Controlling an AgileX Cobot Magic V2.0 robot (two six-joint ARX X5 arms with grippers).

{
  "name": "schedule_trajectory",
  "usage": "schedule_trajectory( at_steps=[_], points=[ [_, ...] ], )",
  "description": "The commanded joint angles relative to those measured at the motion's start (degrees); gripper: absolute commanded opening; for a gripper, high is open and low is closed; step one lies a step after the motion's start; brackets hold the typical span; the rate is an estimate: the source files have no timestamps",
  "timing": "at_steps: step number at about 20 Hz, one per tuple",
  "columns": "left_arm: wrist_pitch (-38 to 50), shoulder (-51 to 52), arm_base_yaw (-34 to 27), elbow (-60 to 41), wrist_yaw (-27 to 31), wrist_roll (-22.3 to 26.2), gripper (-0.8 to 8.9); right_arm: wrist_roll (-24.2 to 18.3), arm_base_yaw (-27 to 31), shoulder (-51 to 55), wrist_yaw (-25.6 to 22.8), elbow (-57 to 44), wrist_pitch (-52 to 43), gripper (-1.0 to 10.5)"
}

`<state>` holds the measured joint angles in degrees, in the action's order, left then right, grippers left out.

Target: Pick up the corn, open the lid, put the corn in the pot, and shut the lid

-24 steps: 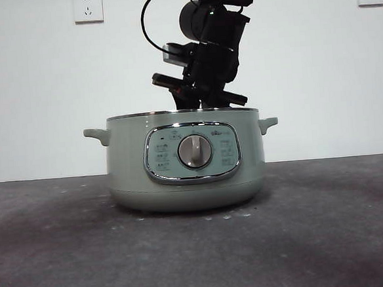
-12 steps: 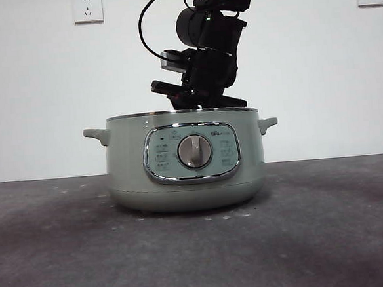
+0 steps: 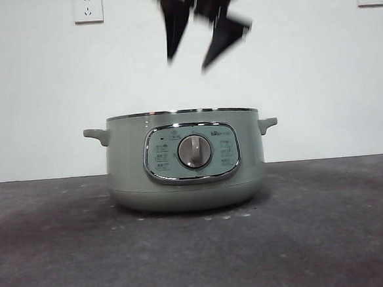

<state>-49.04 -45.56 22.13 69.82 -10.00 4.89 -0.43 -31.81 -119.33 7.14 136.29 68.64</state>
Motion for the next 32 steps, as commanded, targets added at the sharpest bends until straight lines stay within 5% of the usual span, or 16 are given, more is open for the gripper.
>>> schedule_trajectory(
  at_steps=[1,6,12,19,24,32],
  points=[
    [5.25,-1.62,-0.17,0.50,-0.50,-0.02,-0.09,-0.09,-0.15,3.72,-3.10,0.81,3.80,3.5],
    [12.11,-9.40,-0.02,0.55,-2.43,1.20,-0.09,-1.29,0.00,13.73,-6.71,0.70,10.27,3.5],
    [17.46,-21.33,1.42,5.40,-4.09,2.21,-0.09,-1.29,-0.35,25.31,-0.07,-4.26,10.40,3.5],
    [19.21,-38.91,3.37,17.84,-3.87,4.33,-0.09,-1.25,-1.62,47.23,0.28,-34.18,10.38,3.5],
    [24.04,-48.83,4.92,21.79,-3.87,4.31,-0.08,2.08,-1.60,61.46,-3.85,-53.59,10.32,3.5],
    [32.06,-56.89,7.28,21.79,-1.81,1.51,-0.08,11.15,-1.60,79.52,-7.19,-67.93,10.27,3.5]
  ],
)
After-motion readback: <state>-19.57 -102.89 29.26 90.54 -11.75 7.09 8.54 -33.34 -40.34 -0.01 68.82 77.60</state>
